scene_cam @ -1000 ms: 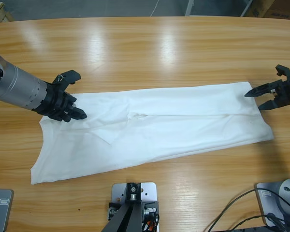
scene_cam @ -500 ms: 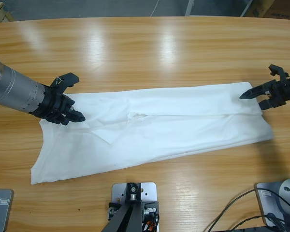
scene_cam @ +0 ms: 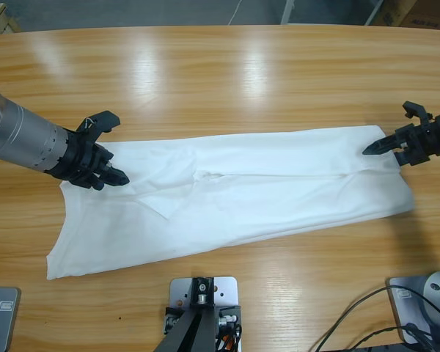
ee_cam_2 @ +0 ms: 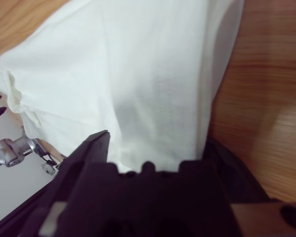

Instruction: Fold clothes

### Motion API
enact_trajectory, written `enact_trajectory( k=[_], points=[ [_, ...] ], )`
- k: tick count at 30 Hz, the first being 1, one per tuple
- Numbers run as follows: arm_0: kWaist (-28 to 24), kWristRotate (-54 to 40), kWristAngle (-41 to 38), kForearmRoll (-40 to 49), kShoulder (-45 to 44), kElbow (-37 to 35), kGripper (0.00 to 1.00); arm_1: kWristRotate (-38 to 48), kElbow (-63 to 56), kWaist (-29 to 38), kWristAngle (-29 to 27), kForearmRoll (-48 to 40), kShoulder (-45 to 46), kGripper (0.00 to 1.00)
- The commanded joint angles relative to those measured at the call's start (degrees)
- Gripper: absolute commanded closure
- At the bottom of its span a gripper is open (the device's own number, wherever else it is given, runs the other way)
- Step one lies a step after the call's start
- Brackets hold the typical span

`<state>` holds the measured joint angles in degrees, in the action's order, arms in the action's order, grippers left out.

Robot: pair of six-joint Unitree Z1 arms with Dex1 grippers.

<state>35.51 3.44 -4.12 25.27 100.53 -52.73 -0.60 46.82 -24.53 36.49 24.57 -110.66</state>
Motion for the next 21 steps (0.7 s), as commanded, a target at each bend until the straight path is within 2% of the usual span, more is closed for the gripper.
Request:
enact_trajectory(
  k=[1,3,4,5,8,9,10,12,18,21],
  points=[
    [0.52,0.69,0.08,0.14,-0.16,1.58,0.570,-0.28,-2.63,0.88,2.79,-1.52,-6.24,0.524],
    [0.52,0.69,0.08,0.14,-0.14,1.58,0.570,-0.28,-2.88,0.88,2.71,-1.54,-5.97,0.530],
    [0.52,0.69,0.08,0.14,-0.07,1.58,0.570,-0.33,-2.98,0.94,2.71,-1.54,-5.89,0.599],
    [0.52,0.69,0.08,0.14,-0.07,1.58,0.570,-0.42,-3.05,0.97,2.60,-1.54,-5.83,0.714],
    [0.52,0.69,0.08,0.14,-0.16,1.58,0.570,-0.46,-3.19,0.95,2.32,-1.52,-5.34,0.739],
    [0.52,0.69,0.08,0.14,-0.16,1.58,0.570,-0.46,-3.25,0.95,2.02,-1.45,-5.06,0.775],
    [0.52,0.69,0.08,0.14,-0.16,1.63,0.570,-0.46,-3.32,0.95,1.49,-1.45,-4.66,0.880],
    [0.52,0.69,0.08,0.14,-0.16,1.66,0.570,-0.46,-3.32,0.97,1.00,-1.51,-4.02,1.000],
    [0.52,0.69,0.06,0.14,-0.49,1.77,0.570,0.25,-2.89,1.80,-1.99,-0.93,0.35,1.000],
    [0.52,0.69,0.06,0.22,-1.26,2.10,0.570,0.90,-1.61,2.20,-6.96,-0.93,2.87,1.000]
  ],
)
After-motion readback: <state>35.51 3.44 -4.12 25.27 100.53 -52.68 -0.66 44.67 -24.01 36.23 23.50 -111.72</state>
